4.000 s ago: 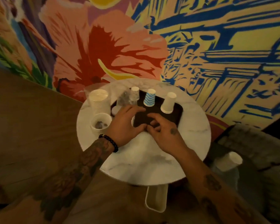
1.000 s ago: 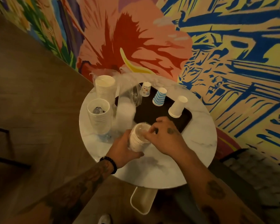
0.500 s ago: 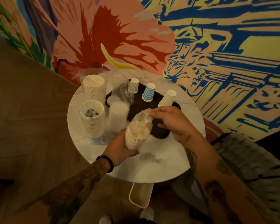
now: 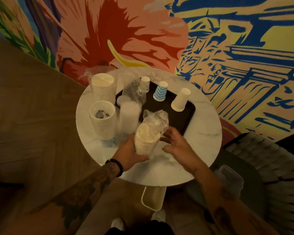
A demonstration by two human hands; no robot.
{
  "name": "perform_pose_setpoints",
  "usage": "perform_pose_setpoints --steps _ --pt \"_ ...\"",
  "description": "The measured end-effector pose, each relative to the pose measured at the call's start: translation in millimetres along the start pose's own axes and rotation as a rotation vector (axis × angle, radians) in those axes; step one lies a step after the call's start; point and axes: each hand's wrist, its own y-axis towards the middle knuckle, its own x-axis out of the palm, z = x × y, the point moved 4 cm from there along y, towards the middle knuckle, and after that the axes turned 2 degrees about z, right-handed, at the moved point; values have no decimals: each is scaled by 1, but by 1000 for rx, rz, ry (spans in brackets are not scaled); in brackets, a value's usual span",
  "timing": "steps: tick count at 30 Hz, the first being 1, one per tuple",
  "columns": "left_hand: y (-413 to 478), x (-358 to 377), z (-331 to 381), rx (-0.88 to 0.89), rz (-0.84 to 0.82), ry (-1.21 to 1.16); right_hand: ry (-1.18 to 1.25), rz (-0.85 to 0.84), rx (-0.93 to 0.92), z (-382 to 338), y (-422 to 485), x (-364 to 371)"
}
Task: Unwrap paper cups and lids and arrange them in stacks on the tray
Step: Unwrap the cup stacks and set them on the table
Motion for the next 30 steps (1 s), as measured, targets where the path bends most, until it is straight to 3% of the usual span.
perform_pose_setpoints --steps 2,9,15,22,30 --pt "0 4 -6 -24 -16 22 -123 -67 11 8 -1 22" --pt "-5 5 -14 -64 -152 69 -212 93 -9 21 6 47" --pt "-12 -2 -4 66 -66 -3 -260 62 28 33 10 46" --pt "-11 2 -8 7 -53 73 -363 35 70 41 13 48" --pt "-9 0 -12 -72 -263 304 -459 25 119 59 14 56"
